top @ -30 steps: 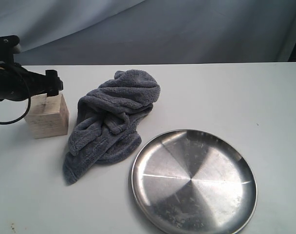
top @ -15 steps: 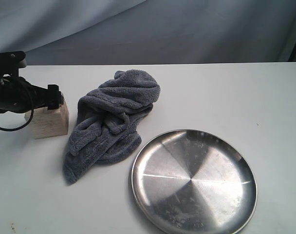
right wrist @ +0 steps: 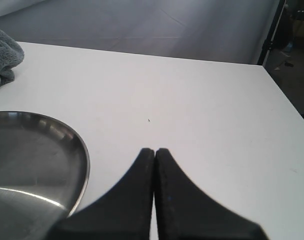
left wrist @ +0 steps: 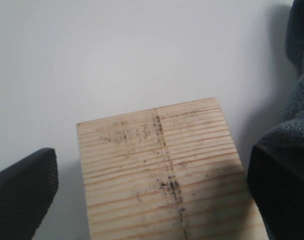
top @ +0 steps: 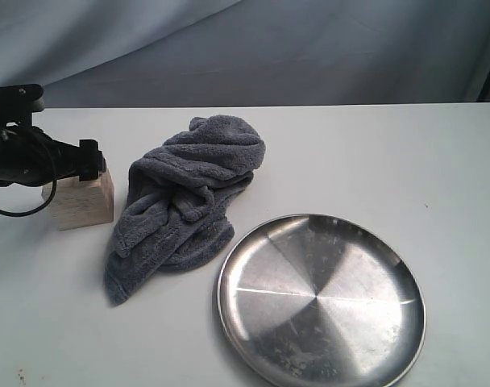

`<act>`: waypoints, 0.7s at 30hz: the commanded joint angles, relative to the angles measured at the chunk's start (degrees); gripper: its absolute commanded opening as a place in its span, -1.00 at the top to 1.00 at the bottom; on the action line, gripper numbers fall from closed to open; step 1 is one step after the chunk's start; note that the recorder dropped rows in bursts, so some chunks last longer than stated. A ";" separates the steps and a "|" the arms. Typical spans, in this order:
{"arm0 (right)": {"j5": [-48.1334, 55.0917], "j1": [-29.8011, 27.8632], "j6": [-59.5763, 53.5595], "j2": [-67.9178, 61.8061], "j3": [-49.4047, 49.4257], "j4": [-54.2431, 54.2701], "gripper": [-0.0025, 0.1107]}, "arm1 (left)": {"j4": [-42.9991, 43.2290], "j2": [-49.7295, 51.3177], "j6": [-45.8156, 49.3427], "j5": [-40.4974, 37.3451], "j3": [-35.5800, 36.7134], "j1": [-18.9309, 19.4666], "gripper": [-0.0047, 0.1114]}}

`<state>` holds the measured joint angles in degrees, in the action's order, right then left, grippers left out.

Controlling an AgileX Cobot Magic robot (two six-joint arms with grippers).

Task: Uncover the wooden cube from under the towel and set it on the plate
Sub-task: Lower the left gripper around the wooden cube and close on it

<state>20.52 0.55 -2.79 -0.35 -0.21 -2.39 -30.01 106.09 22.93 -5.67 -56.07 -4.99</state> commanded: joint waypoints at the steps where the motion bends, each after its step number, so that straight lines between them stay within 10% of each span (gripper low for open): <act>1: -0.53 0.11 -0.19 0.35 0.21 0.27 0.96 | 0.11 -1.48 -0.15 -0.78 -0.22 -0.32 -0.75; 21: -0.53 0.11 -0.19 0.35 0.21 0.27 0.96 | -4.34 -1.64 -4.82 2.76 -0.22 -4.27 -0.75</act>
<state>20.52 0.55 -2.79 -0.35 -0.21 -2.39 -33.94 104.90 19.29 -3.86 -56.07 -9.00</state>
